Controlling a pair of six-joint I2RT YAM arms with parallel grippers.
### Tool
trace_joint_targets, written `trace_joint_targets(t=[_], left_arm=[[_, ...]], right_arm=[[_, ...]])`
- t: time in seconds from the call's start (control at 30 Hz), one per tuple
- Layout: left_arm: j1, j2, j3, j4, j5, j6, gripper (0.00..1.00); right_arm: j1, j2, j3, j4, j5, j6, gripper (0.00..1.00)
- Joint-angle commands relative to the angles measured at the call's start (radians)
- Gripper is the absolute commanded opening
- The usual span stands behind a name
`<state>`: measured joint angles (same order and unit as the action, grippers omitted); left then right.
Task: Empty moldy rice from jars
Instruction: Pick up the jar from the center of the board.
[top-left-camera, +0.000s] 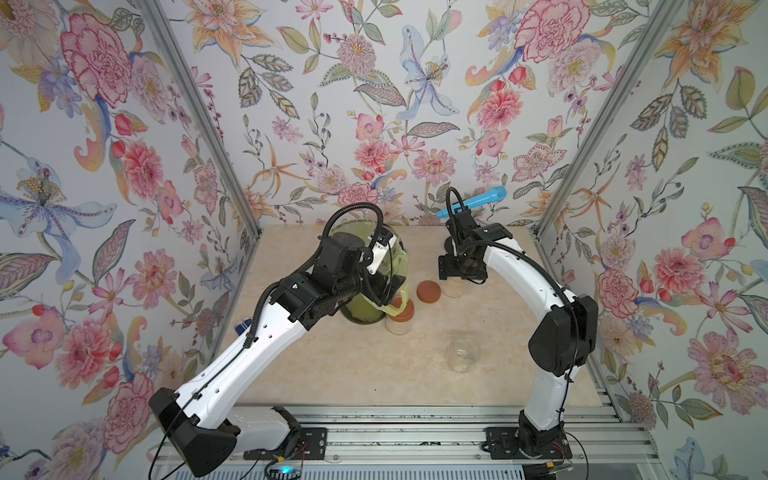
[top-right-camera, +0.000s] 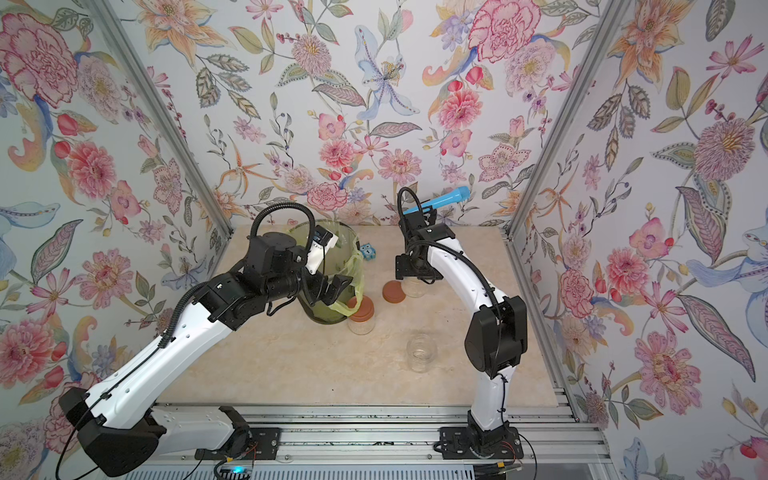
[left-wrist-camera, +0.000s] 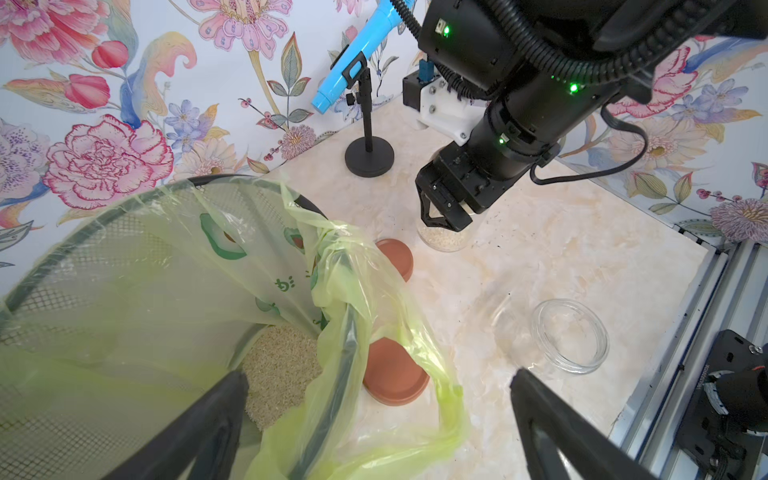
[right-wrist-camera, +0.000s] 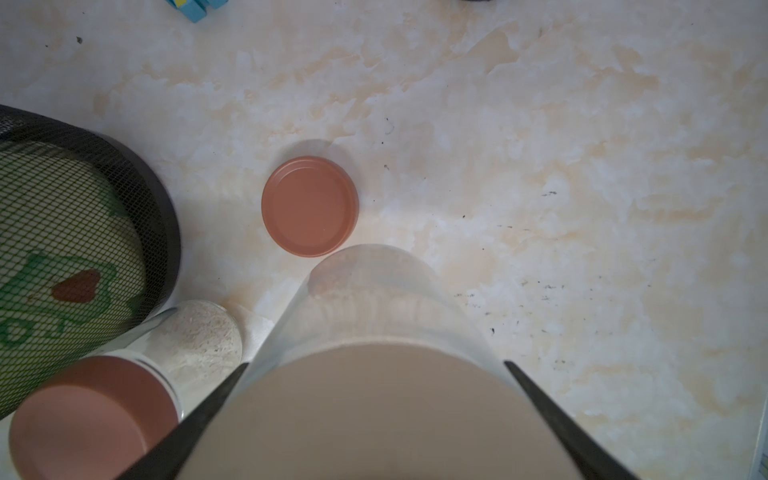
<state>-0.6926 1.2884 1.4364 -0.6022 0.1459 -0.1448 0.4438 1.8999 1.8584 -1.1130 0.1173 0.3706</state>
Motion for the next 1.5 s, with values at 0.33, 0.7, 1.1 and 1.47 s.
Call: trace_joint_targets(t=[0.33, 0.7, 1.1, 1.47], left_arm=[[-0.004, -0.158, -0.119, -0.034, 0.037, 0.102, 1.00], [-0.004, -0.335, -0.237, 0.004, 0.123, 0.187, 1.00], [-0.005, -0.426, -0.309, 0.036, 0.239, 0.274, 1.00], [-0.006, -0.413, -0.345, 0.156, 0.285, 0.327, 1.00]], right_arm=[[0.102, -0.100, 0.251, -0.246, -0.017, 0.039, 0.00], [0.197, -0.127, 0.394, -0.347, -0.106, 0.102, 0.00], [0.315, -0.123, 0.468, -0.373, -0.216, 0.130, 0.00], [0.312, -0.152, 0.503, -0.374, -0.424, 0.117, 0.00]])
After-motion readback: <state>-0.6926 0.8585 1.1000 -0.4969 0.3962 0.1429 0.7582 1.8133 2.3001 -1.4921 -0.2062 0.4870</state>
